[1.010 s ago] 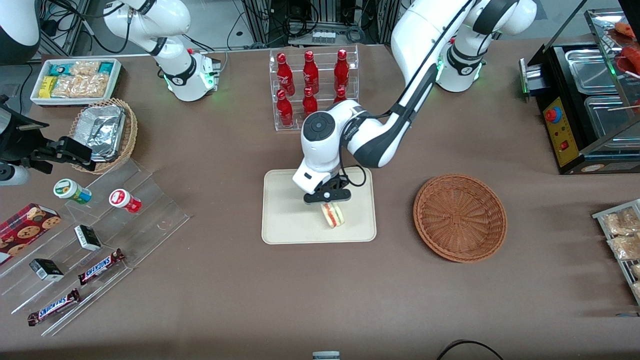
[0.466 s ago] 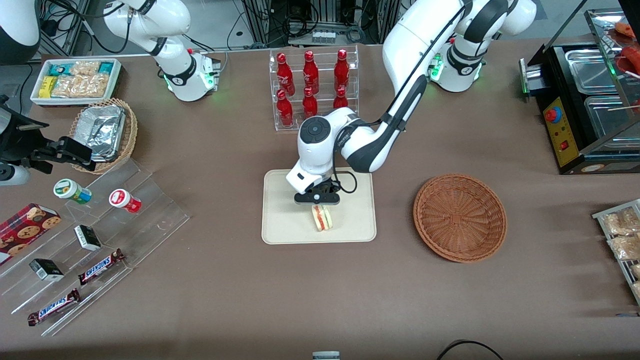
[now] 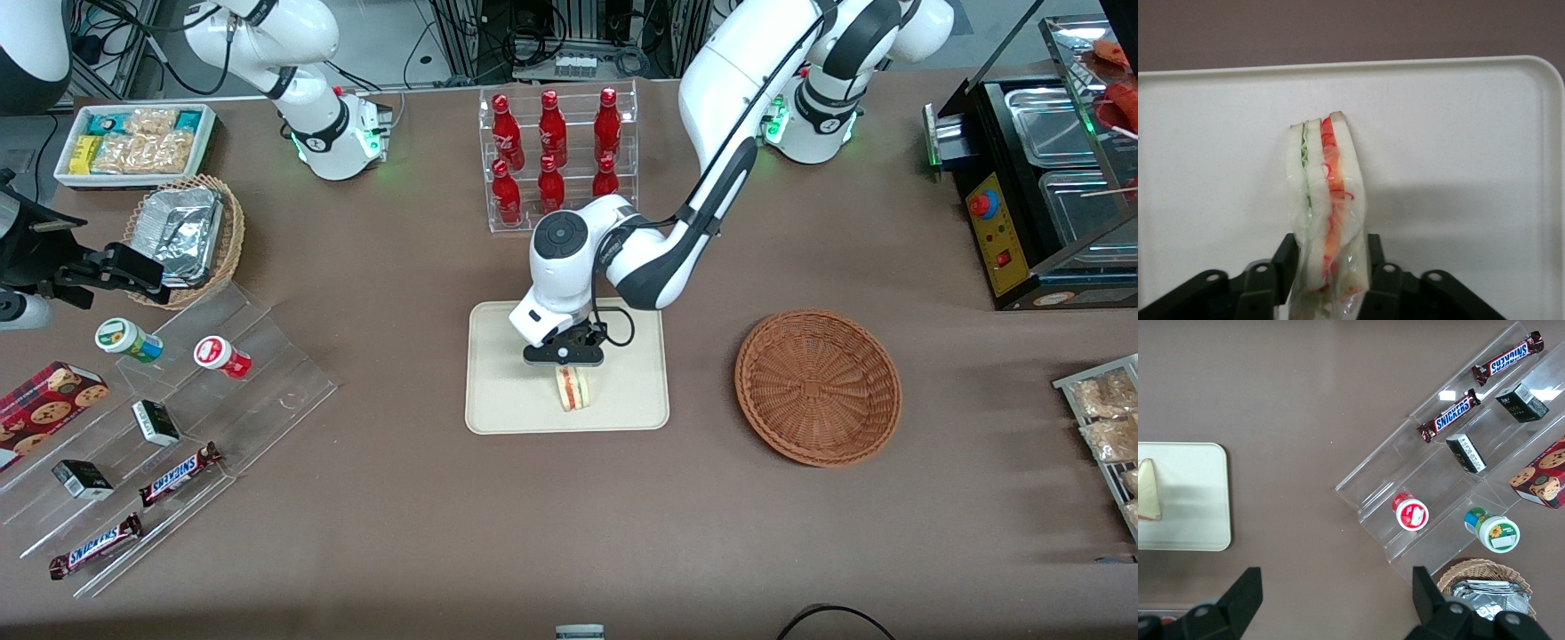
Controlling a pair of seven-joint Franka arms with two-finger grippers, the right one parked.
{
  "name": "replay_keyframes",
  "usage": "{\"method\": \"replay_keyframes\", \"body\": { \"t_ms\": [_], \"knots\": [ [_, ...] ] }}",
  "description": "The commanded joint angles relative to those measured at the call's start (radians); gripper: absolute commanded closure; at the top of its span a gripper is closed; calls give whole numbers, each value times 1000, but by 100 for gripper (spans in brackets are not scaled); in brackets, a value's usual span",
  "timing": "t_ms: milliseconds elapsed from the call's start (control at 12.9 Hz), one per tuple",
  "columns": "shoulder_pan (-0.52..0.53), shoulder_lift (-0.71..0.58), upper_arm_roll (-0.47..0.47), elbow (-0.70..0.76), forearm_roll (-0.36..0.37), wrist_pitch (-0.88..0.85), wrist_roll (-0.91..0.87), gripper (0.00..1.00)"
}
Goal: Place sandwich from basket to tray
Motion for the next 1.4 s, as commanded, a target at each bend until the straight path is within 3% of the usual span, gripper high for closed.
{"method": "replay_keyframes", "body": {
  "t_ms": [0, 233, 621, 854, 1243, 1320],
  "knots": [
    [-6, -7, 9, 19, 6, -9, 0, 1],
    [5, -125, 18, 19, -10, -131, -15, 1],
    [240, -430, 18, 15, -71, -461, -57, 1],
    [382, -519, 18, 10, -66, -602, -35, 1],
    [570, -622, 18, -59, -77, -693, 366, 1],
    [618, -645, 17, -80, -106, -702, 488, 1]
  ]
}}
